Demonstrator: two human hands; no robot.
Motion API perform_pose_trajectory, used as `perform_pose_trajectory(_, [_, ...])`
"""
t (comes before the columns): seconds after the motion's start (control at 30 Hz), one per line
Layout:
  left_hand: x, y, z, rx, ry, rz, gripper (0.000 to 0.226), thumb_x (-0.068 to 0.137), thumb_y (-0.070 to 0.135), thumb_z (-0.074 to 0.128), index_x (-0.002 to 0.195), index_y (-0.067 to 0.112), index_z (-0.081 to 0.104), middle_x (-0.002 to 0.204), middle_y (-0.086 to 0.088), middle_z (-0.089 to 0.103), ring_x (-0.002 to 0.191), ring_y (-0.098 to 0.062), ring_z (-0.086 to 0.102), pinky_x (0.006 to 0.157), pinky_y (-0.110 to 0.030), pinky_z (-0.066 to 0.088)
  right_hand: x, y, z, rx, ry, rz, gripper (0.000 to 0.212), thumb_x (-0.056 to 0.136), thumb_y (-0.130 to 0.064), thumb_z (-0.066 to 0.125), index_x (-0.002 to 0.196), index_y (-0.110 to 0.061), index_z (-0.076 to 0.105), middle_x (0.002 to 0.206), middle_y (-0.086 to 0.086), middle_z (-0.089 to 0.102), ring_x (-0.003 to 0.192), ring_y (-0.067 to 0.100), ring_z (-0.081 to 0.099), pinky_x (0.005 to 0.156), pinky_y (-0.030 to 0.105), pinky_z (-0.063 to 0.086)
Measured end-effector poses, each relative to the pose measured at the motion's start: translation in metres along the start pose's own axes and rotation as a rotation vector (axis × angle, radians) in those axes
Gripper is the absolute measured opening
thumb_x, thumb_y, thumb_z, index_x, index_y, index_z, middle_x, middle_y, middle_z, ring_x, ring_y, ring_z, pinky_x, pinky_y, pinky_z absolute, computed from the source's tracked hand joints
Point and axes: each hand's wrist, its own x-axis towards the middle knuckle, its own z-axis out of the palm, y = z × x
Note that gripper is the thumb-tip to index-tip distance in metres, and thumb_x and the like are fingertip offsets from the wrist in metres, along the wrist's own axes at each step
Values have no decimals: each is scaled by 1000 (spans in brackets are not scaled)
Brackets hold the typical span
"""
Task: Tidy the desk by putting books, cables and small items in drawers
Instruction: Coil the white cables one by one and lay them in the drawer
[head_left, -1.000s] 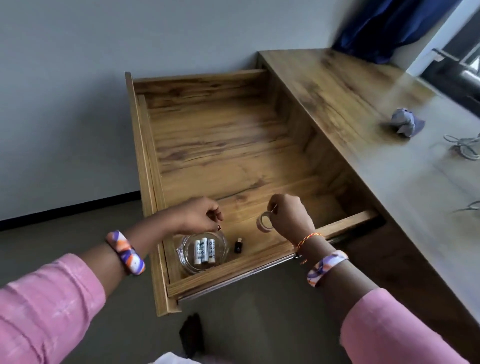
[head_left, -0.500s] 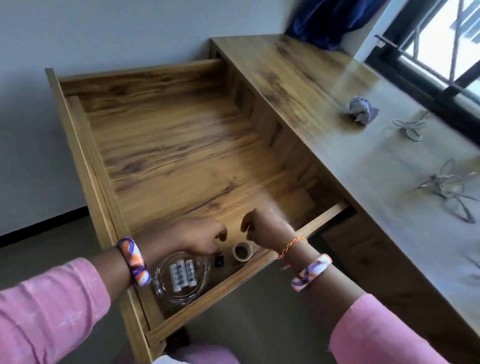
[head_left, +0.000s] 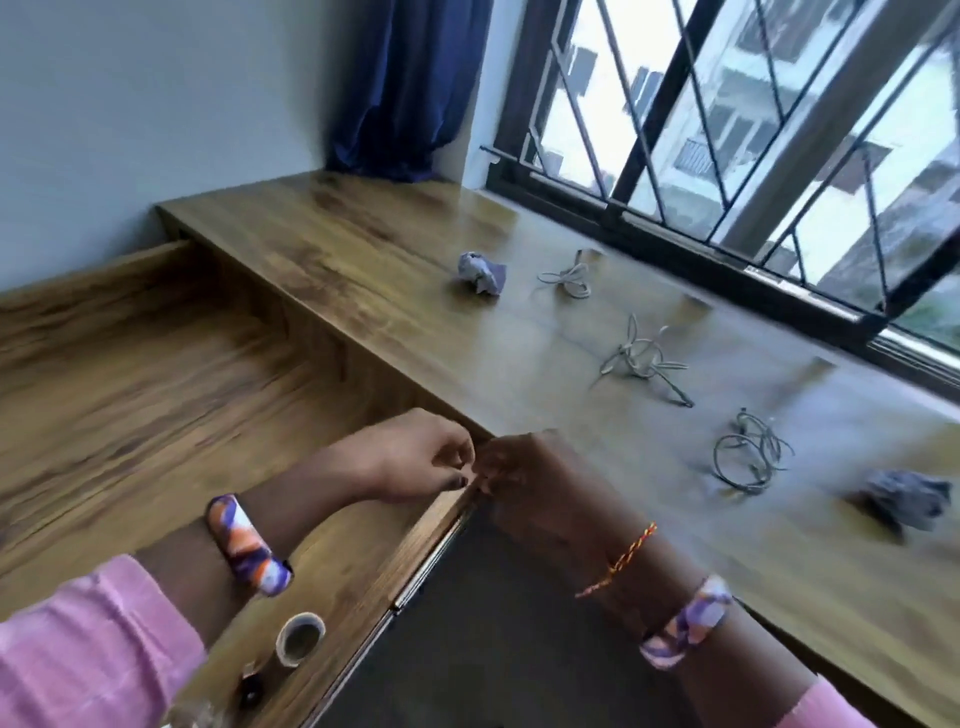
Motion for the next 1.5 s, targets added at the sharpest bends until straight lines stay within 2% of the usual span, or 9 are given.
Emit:
perform_pose_trajectory(0.2, [95, 79, 0, 9, 30, 97, 27, 87, 22, 62, 113, 16, 63, 110, 4, 65, 97, -9, 62, 79, -17, 44, -20, 124, -61, -254, 260, 218, 44, 81, -23, 63, 124, -28, 53, 128, 0, 56, 120, 24, 50, 93, 38, 44])
perform_pose_trajectory(0.33, [150, 128, 22, 10, -29, 142, 25, 86, 20, 63, 111, 14, 63, 110, 2, 66, 90, -7, 60, 72, -12, 41, -45, 205, -89, -489, 268, 621, 60, 84, -28, 55, 139, -23, 31, 143, 12, 34, 134, 32, 28, 101, 44, 37])
perform_pose_trajectory(0.5, [193, 172, 46, -28, -86, 177, 27, 86, 17, 63, 112, 10, 62, 110, -1, 65, 87, -6, 57, 60, 3, 37, -57, 265, -100, -20, 198, 559, 34, 79, -14, 58, 112, -22, 61, 116, 6, 58, 112, 26, 54, 91, 29, 44])
perform_pose_trajectory(0.7, [227, 199, 51, -444, -128, 0, 21, 91, 26, 57, 105, 11, 55, 97, -6, 59, 75, -10, 57, 62, -22, 48, -62, 262, -123, 722, 554, 416, 41, 75, 18, 40, 74, -14, 65, 89, 19, 69, 82, 30, 68, 68, 39, 53])
perform_pose_trajectory(0.83, [239, 218, 47, -653, -105, 40, 23, 83, 20, 67, 98, 2, 62, 76, -9, 62, 56, -6, 61, 52, -19, 50, -70, 252, -140, 942, 551, 193, 44, 81, 22, 34, 74, -10, 64, 84, 15, 67, 75, 26, 67, 65, 37, 50])
perform_pose_trajectory(0.9, [242, 227, 45, -478, -47, 116, 8, 79, 5, 69, 86, 5, 66, 62, -5, 61, 44, -3, 56, 42, -16, 44, -75, 254, -150, 1003, 559, 140, 41, 82, 23, 37, 77, -7, 65, 88, 18, 68, 73, 23, 69, 66, 36, 54])
perform_pose_trajectory(1.07, [254, 224, 19, -196, 311, 244, 35, 77, -8, 60, 74, 26, 66, 73, 0, 68, 43, -8, 58, 36, -16, 42, -91, 287, -182, 1147, 675, 83, 33, 85, 20, 42, 86, -3, 66, 89, 8, 72, 77, 25, 71, 68, 34, 59])
perform_pose_trajectory(1.33, [277, 207, -56, 253, 929, 296, 34, 78, -15, 51, 91, 9, 72, 89, -17, 72, 83, -33, 68, 76, -39, 54, -80, 316, -227, 1452, 914, 131, 27, 88, 15, 41, 80, 0, 61, 78, 11, 72, 66, 21, 70, 54, 34, 58])
perform_pose_trajectory(1.5, [293, 243, -86, -944, 583, 58, 28, 91, -11, 39, 76, 7, 55, 80, -14, 66, 62, -19, 59, 47, -31, 55, -61, 312, -250, 1345, 840, 144, 26, 82, 16, 47, 83, -3, 63, 81, 9, 71, 68, 16, 71, 54, 34, 58])
